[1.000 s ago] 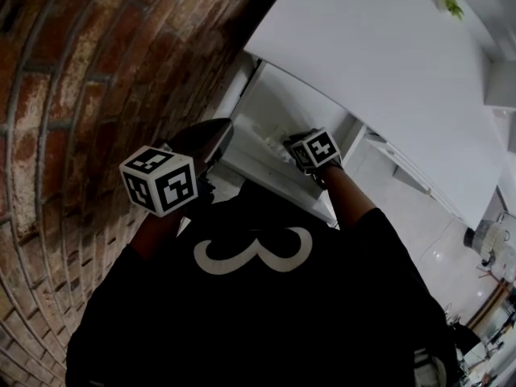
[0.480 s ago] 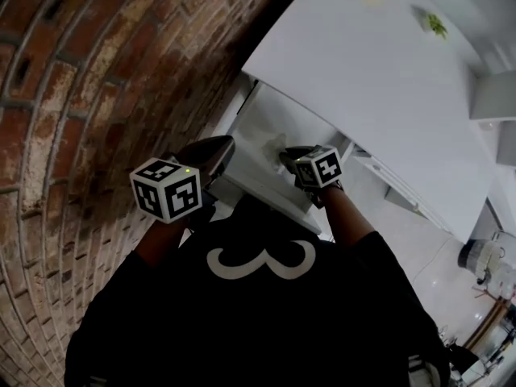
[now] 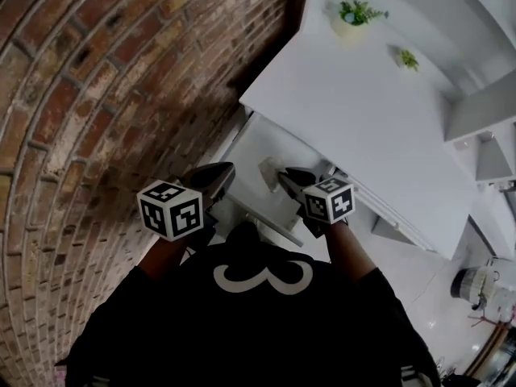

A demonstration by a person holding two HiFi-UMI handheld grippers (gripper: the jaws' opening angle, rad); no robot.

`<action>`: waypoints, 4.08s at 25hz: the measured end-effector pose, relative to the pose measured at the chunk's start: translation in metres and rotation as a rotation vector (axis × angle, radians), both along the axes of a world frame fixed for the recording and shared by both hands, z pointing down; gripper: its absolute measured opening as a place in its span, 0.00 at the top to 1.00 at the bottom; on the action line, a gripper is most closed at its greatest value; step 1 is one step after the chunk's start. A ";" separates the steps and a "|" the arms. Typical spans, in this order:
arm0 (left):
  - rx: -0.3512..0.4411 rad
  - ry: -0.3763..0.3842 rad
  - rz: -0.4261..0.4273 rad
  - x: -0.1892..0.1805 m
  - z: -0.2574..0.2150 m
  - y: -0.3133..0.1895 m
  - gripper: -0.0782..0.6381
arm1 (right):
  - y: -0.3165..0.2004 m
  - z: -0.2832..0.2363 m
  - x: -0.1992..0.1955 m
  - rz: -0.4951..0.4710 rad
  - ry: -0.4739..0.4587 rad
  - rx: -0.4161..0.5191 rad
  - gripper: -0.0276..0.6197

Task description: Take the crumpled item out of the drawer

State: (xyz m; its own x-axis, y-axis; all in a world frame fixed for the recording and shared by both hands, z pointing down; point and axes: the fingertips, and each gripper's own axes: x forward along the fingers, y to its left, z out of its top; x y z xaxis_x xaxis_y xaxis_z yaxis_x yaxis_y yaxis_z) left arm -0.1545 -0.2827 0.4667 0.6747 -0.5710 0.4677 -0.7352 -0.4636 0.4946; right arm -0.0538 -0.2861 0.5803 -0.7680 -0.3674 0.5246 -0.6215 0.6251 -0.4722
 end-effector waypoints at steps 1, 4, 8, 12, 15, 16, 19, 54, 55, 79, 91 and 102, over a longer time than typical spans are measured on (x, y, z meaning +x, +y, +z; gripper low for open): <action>0.008 0.004 -0.001 0.002 -0.006 0.006 0.89 | 0.003 -0.013 0.003 0.001 -0.006 0.027 0.85; 0.033 0.021 -0.006 0.008 -0.023 0.022 0.89 | 0.014 -0.050 0.014 0.010 -0.033 0.104 0.85; 0.080 0.044 -0.001 0.016 -0.048 0.042 0.89 | 0.034 -0.099 0.024 0.014 -0.059 0.196 0.85; 0.133 0.069 0.011 0.030 -0.073 0.058 0.89 | 0.052 -0.139 0.034 0.010 -0.078 0.285 0.85; 0.177 0.072 0.024 0.039 -0.092 0.067 0.89 | 0.061 -0.166 0.041 0.006 -0.086 0.351 0.85; 0.192 0.071 0.028 0.042 -0.097 0.070 0.89 | 0.064 -0.174 0.044 0.006 -0.092 0.371 0.85; 0.239 0.068 0.036 0.050 -0.113 0.077 0.89 | 0.070 -0.199 0.051 0.008 -0.114 0.425 0.85; 0.385 0.079 0.101 0.083 -0.156 0.121 0.89 | 0.132 -0.259 0.081 0.021 -0.282 0.571 0.86; 0.382 0.081 0.104 0.084 -0.155 0.122 0.89 | 0.133 -0.259 0.082 0.026 -0.281 0.569 0.86; 0.320 0.102 0.110 0.097 -0.129 0.134 0.89 | 0.152 -0.233 0.104 0.083 -0.295 0.505 0.86; 0.318 0.099 0.119 0.102 -0.127 0.130 0.89 | 0.149 -0.234 0.107 0.084 -0.297 0.508 0.86; 0.331 0.087 0.116 0.101 -0.130 0.121 0.89 | 0.138 -0.237 0.102 0.062 -0.302 0.528 0.86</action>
State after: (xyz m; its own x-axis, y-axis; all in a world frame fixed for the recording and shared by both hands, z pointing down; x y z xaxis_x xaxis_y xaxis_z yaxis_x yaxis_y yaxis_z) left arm -0.0539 -0.1617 0.3367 0.7729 -0.5993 0.2082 -0.6301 -0.6868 0.3622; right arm 0.0484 -0.1478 0.3428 -0.8233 -0.5672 0.0212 -0.5511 0.7898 -0.2693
